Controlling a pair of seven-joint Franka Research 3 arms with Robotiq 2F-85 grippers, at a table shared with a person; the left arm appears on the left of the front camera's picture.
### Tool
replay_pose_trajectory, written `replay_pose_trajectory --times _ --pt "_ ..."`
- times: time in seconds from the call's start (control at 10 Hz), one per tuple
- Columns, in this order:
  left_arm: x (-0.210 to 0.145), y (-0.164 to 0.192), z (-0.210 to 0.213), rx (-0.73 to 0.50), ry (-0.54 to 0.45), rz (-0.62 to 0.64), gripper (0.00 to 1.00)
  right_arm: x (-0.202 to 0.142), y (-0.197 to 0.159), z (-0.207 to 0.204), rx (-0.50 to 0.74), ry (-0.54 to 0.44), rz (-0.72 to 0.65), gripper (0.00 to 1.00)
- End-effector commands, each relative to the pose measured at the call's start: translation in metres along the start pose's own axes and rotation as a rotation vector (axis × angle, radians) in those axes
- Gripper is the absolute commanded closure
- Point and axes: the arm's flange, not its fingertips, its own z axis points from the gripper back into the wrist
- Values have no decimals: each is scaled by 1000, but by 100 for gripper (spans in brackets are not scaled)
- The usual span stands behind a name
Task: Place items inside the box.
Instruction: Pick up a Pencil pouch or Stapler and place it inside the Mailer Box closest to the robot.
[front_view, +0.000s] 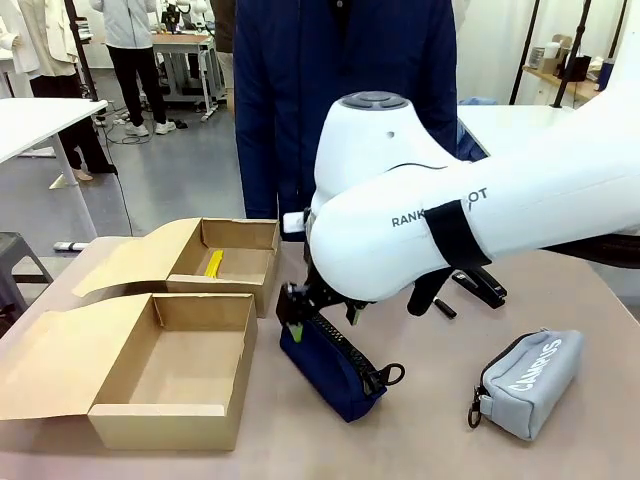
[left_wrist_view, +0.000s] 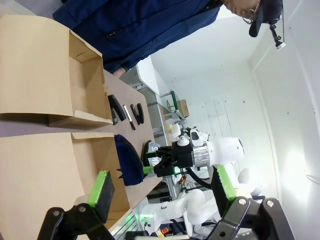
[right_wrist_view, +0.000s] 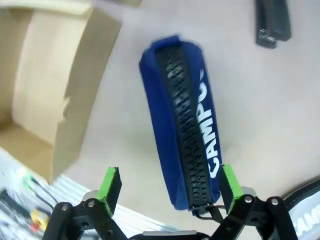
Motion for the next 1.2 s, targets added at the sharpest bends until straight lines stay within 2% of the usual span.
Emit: replay_pose_trajectory --times 0.0,0.4,0.8,1.0,1.1 --pt "0 0 0 -21 -6 -21 0 7 -10 4 -34 64 146 0" --pt "0 0 0 -21 -6 -21 0 13 -15 -8 -20 33 153 0" --pt "0 0 0 -21 -6 -21 0 36 -15 -72 -93 99 163 0" --pt "0 0 0 -21 -6 -21 0 32 -11 -80 -87 129 178 0" --pt "0 0 0 -21 -6 -21 0 27 -9 -77 -62 116 222 59"
